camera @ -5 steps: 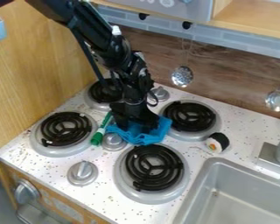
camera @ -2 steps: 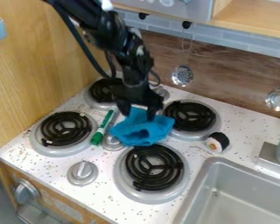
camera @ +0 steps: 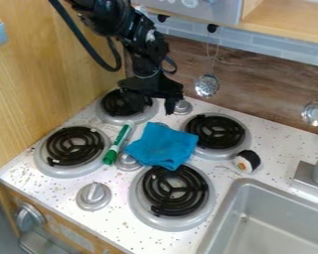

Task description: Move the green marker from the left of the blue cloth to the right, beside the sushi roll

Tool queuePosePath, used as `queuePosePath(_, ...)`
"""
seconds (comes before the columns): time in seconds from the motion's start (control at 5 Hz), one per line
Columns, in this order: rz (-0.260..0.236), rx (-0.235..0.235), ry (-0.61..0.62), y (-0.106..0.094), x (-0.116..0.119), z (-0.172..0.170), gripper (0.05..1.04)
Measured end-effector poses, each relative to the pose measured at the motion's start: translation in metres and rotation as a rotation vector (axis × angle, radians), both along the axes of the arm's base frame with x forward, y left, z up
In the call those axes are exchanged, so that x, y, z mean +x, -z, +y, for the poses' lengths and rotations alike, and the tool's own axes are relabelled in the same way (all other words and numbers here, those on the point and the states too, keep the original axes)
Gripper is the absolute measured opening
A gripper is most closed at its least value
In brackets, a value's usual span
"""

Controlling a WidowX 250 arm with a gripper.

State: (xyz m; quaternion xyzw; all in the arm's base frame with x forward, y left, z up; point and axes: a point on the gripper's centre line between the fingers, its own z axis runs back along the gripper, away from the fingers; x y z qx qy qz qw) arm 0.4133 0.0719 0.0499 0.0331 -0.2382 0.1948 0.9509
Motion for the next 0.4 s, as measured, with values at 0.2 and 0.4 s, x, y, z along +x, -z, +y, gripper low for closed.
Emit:
queuePosePath(0.2, 0.003, 0.025, -0.109, 0.0, -0.011, 0.015, 0.989)
queuePosePath(0.4, 0.01, 0.032, -0.153, 0.003, -0.02, 0.039, 0.989)
